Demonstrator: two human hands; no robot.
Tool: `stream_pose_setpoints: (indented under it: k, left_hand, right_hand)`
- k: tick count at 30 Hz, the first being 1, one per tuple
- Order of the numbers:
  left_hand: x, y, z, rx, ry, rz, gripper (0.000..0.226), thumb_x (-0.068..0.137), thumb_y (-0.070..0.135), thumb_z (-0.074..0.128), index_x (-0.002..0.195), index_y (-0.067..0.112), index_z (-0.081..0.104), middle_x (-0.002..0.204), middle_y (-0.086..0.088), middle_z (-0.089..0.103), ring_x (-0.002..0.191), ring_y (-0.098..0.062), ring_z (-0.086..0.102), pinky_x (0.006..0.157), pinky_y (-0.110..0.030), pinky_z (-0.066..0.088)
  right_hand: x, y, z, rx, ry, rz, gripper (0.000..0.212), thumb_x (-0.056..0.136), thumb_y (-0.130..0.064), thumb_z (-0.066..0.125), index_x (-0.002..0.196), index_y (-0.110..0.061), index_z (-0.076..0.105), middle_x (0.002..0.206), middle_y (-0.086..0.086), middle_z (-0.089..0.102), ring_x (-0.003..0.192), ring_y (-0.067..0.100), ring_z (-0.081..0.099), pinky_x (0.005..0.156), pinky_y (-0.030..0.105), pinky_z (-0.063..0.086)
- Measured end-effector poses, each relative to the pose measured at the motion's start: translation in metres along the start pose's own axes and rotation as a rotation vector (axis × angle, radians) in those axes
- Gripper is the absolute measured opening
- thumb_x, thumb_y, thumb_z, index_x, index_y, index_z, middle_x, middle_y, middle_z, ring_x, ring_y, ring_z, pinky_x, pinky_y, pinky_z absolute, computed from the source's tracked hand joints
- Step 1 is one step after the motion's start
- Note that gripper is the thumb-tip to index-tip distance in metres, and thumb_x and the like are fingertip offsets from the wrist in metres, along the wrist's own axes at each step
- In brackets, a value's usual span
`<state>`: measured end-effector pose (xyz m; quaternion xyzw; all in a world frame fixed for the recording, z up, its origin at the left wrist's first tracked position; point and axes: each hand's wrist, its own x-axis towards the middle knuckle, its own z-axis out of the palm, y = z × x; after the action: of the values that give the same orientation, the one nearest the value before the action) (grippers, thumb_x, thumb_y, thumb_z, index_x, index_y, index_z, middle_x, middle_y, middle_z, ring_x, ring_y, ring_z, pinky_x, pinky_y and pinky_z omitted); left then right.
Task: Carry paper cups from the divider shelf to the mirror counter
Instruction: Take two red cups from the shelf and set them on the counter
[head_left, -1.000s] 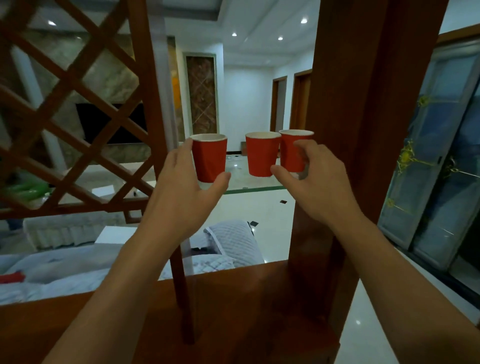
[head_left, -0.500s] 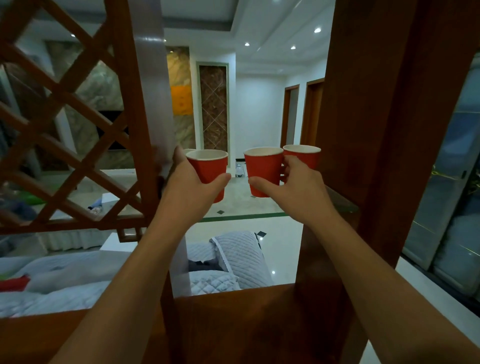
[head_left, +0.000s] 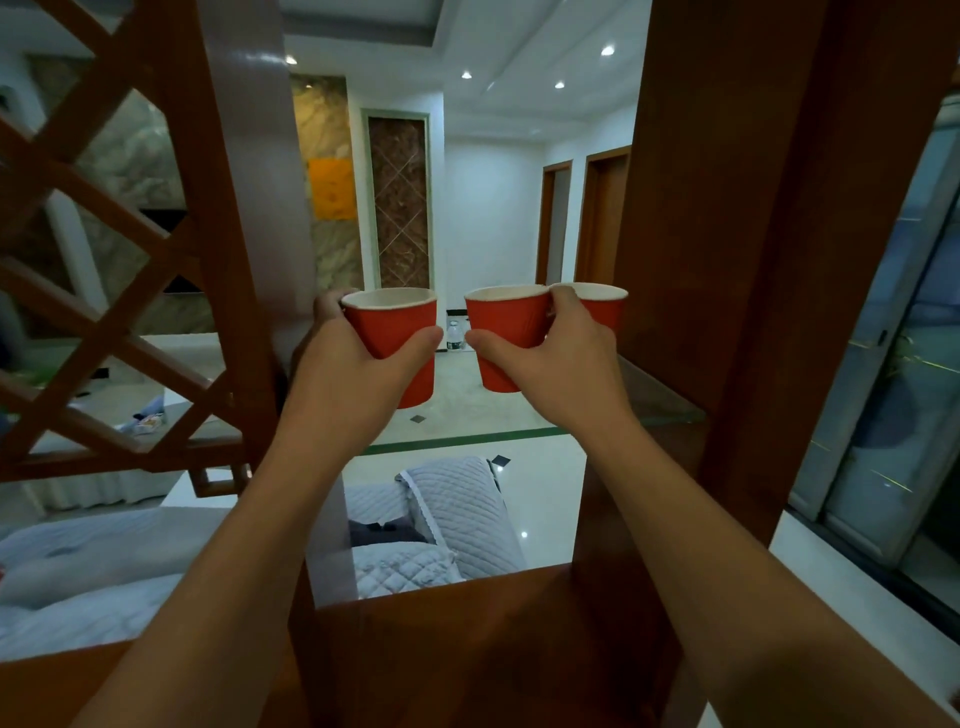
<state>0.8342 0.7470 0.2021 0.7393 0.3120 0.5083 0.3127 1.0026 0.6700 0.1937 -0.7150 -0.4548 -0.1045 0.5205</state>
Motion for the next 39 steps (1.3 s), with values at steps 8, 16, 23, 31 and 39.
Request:
stream_pose_setpoints:
  k: [8,16,23,31,39]
  left_hand:
    - [-0.031,0.022,-0.007,-0.149,-0.009,0.115,0.087,0.06,0.064,0.066,0.135,0.026,0.042,0.118,0.014,0.052,0.095,0.0,0.055,0.061,-0.008,0.049]
    - [-0.08,0.031,0.001,-0.327,-0.113,0.136,0.078,0.062,0.057,0.068,0.132,0.029,0.046,0.114,0.021,0.056,0.094,-0.002,0.059,0.06,-0.003,0.047]
    - [-0.128,0.026,0.037,-0.522,-0.348,0.104,0.077,0.056,0.06,0.072,0.126,0.035,0.052,0.117,0.02,0.061,0.101,0.001,0.062,0.068,-0.008,0.052]
    - [-0.208,0.02,0.092,-0.584,-0.809,0.13,0.066,0.054,0.068,0.067,0.113,0.055,0.041,0.109,0.038,0.05,0.099,0.016,0.053,0.065,-0.002,0.046]
    - [-0.334,0.071,0.131,-0.739,-1.224,0.273,0.08,0.056,0.058,0.069,0.126,0.037,0.039,0.11,0.032,0.048,0.096,0.001,0.055,0.066,-0.003,0.047]
  right_hand:
    - [-0.036,-0.008,-0.04,0.118,0.094,-0.081,0.068,0.064,-0.069,0.069,0.118,-0.043,0.035,0.101,-0.03,0.045,0.081,-0.006,0.051,0.052,0.002,0.039]
    - [-0.097,0.004,-0.081,0.076,0.165,-0.02,0.072,0.059,-0.078,0.062,0.119,-0.049,0.035,0.095,-0.044,0.041,0.081,-0.023,0.049,0.053,-0.008,0.03]
    - [-0.167,0.02,-0.131,-0.049,0.246,0.134,0.083,0.054,-0.079,0.06,0.126,-0.044,0.037,0.11,-0.031,0.046,0.092,0.0,0.054,0.066,0.008,0.043]
    - [-0.296,0.021,-0.176,-0.318,0.474,0.407,0.088,0.056,-0.067,0.063,0.132,-0.026,0.044,0.115,-0.018,0.051,0.099,0.011,0.054,0.061,0.006,0.046]
    - [-0.443,-0.026,-0.235,-0.572,0.761,0.652,0.071,0.061,-0.059,0.07,0.122,-0.037,0.042,0.111,-0.02,0.053,0.094,0.005,0.055,0.069,0.004,0.047]
